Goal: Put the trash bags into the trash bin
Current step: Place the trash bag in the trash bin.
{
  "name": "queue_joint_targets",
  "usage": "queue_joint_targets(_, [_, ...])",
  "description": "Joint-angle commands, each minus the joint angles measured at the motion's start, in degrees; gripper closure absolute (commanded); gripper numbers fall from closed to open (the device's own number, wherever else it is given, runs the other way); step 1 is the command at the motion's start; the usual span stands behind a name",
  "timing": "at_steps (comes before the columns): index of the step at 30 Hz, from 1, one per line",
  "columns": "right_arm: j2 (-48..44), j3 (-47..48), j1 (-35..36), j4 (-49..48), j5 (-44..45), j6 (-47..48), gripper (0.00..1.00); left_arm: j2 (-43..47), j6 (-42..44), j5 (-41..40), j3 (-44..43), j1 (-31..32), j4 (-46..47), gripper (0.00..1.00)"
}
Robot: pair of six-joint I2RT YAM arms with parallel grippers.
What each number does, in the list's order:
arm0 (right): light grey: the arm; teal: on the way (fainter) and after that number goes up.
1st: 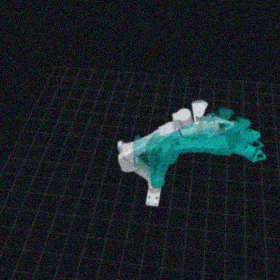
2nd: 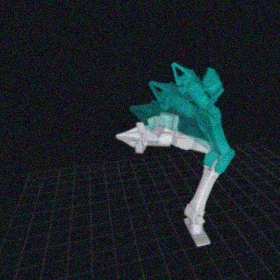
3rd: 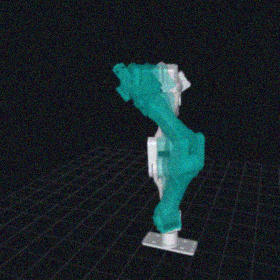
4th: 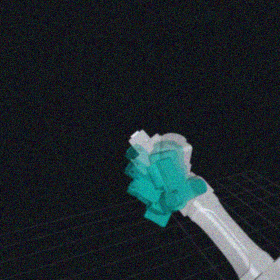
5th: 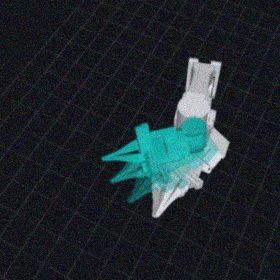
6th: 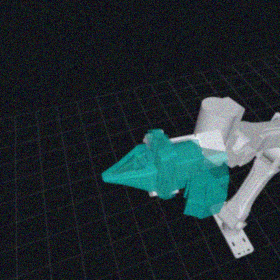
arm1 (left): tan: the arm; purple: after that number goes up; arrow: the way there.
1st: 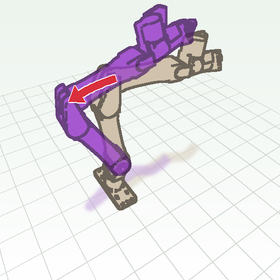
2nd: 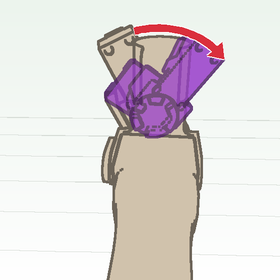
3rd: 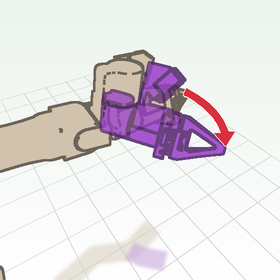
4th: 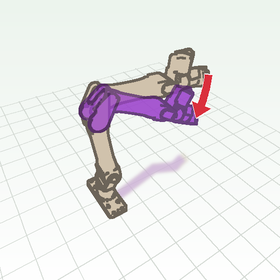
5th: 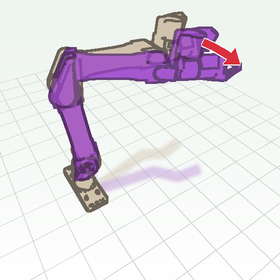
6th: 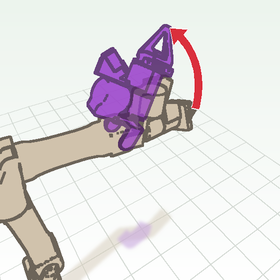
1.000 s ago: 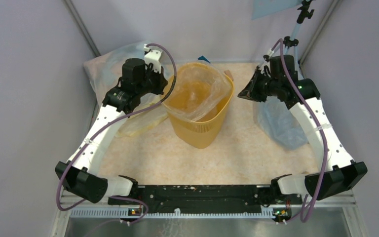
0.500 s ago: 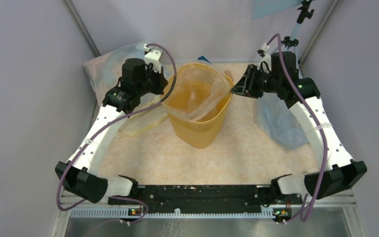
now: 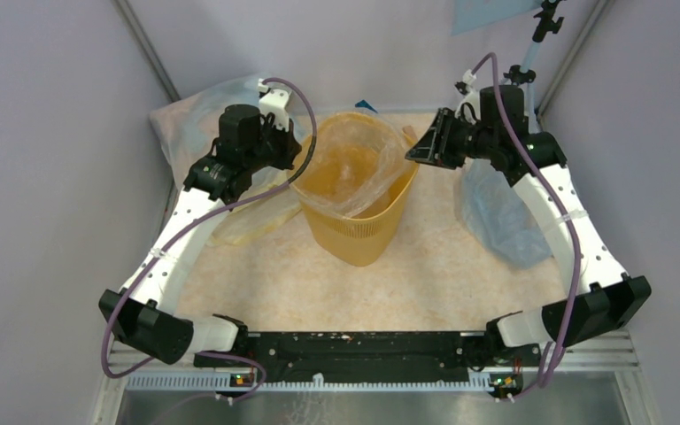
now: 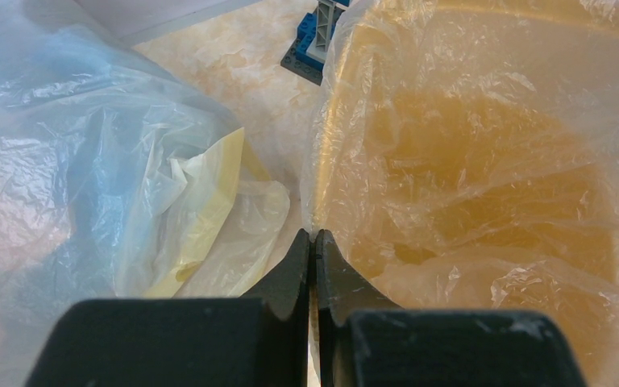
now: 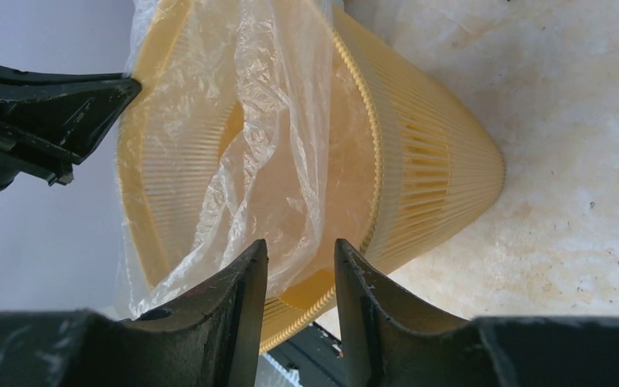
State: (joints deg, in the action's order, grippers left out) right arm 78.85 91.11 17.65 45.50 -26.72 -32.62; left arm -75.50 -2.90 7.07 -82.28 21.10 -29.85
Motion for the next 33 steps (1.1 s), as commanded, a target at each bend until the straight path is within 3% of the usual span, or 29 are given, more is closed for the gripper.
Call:
queue_joint_targets(1, [1.6, 4.0, 1.7, -1.0, 1.4, 0.2, 0.64, 1.0, -0.8, 0.7, -2.0, -0.3, 3.2, 1.0])
queue_joint_targets(12, [6.1, 8.2, 3.7, 3.8, 7.9, 3.2, 0.68, 1.0, -0.6, 0.6, -2.2, -0.3, 3.1, 1.0])
queue_joint_targets(14, [6.7, 8.9, 4.0, 4.4, 8.0, 3.6, 0.75, 0.9, -0.6, 0.5, -2.2, -0.3, 3.1, 1.0])
queue_joint_targets(17, [6.8, 10.1, 4.1, 5.3, 8.3, 4.1, 1.0, 1.0, -0.5, 0.2, -2.3, -0.3, 3.0, 1.0])
queue_joint_targets(23, [6.6, 15.0, 4.0, 9.6, 13.9, 6.9, 1.0, 0.9, 0.2, -0.1, -2.5, -0.3, 2.7, 1.0])
queue_joint_targets(33, [6.9, 15.1, 1.1, 11.6, 15.4, 9.1, 1.0, 0.5, 0.9, -0.1, -2.6, -0.3, 2.4, 1.0])
